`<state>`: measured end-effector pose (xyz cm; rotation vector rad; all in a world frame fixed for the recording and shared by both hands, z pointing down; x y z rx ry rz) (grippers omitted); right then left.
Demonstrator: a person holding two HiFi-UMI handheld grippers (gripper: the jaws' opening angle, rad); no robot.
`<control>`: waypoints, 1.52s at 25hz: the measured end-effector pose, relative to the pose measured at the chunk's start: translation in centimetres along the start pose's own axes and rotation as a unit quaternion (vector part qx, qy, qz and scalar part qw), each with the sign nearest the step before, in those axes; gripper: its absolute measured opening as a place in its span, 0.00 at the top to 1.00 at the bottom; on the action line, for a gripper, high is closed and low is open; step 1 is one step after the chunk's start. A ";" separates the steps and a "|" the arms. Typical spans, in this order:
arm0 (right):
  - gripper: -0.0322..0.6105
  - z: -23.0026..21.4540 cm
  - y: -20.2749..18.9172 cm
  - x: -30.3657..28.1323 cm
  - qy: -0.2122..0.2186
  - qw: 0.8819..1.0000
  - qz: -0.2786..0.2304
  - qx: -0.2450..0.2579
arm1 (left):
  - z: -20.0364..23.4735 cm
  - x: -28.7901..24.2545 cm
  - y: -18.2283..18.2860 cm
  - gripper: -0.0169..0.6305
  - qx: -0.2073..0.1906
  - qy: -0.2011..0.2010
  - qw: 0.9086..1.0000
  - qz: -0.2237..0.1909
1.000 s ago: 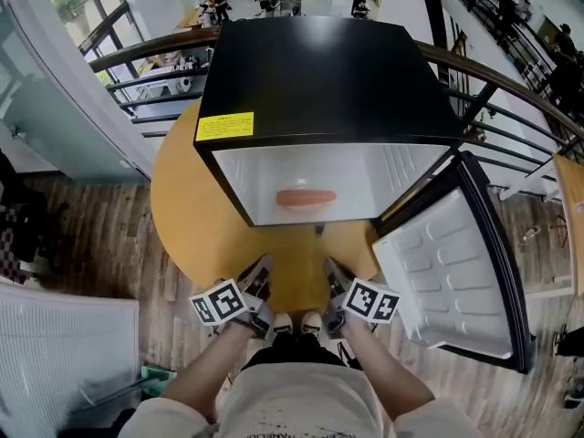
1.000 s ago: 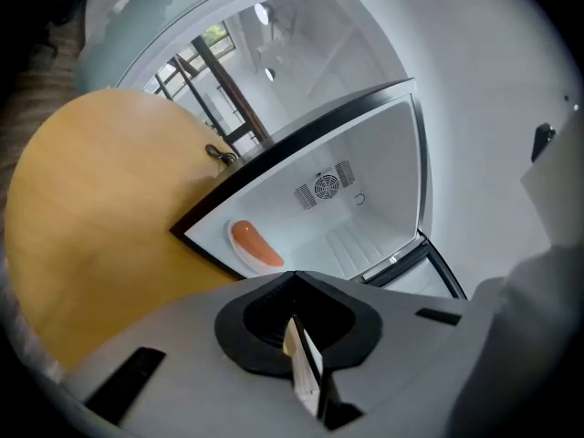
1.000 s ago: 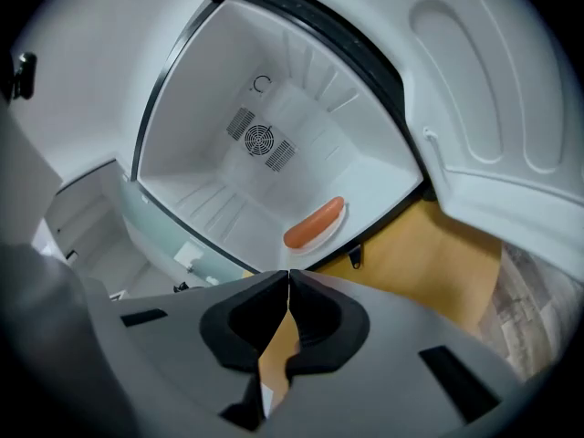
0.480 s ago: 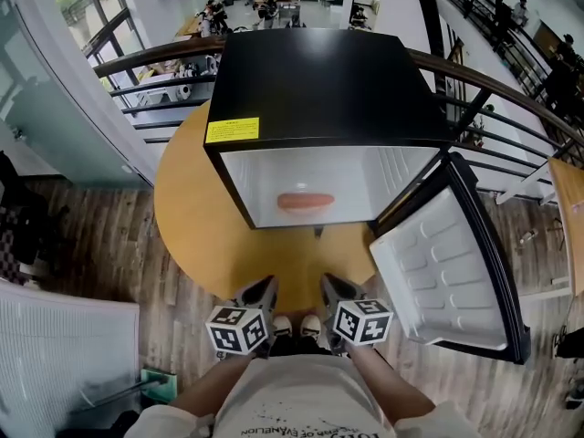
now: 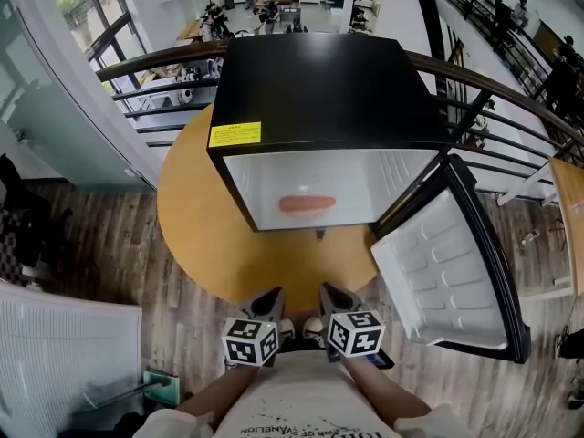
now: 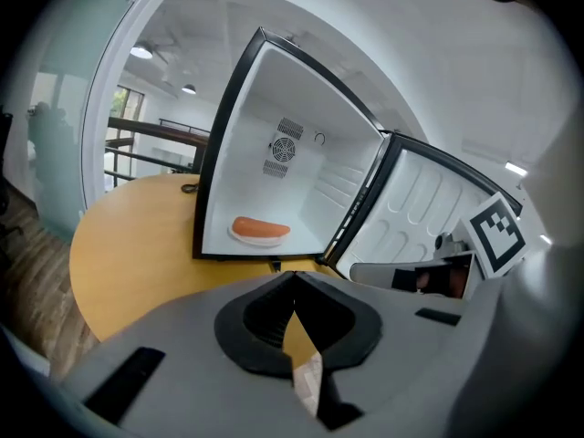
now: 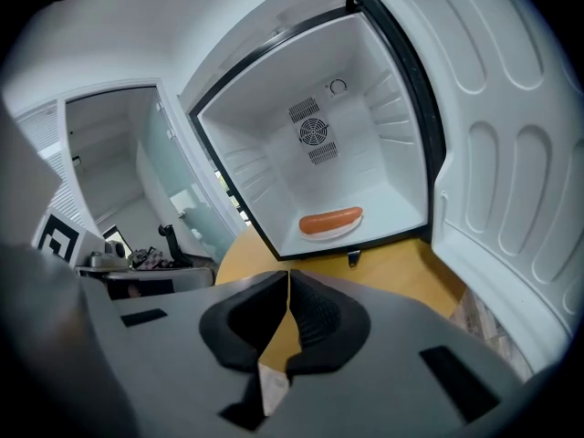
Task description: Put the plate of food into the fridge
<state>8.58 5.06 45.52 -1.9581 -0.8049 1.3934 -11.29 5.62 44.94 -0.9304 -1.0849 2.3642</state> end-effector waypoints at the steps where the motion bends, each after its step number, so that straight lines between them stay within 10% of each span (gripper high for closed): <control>1: 0.90 0.1 0.1 0.0 -0.001 1.000 -0.001 0.004 | -0.1 -0.1 0.0 0.94 0.000 -0.007 1.000 -0.001; 38: 0.91 1.0 -0.7 0.7 0.012 0.999 0.010 0.045 | -1.2 0.1 -0.3 0.94 -0.016 -0.011 1.000 0.001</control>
Point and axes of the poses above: the fingertips, and each gripper's own axes: x backward along the fingers, z to its left, y out of its top, the point moved 10 cm from there along x, backward along the fingers, and after that the axes turned 13 degrees about -y, right-handed, at the moved point
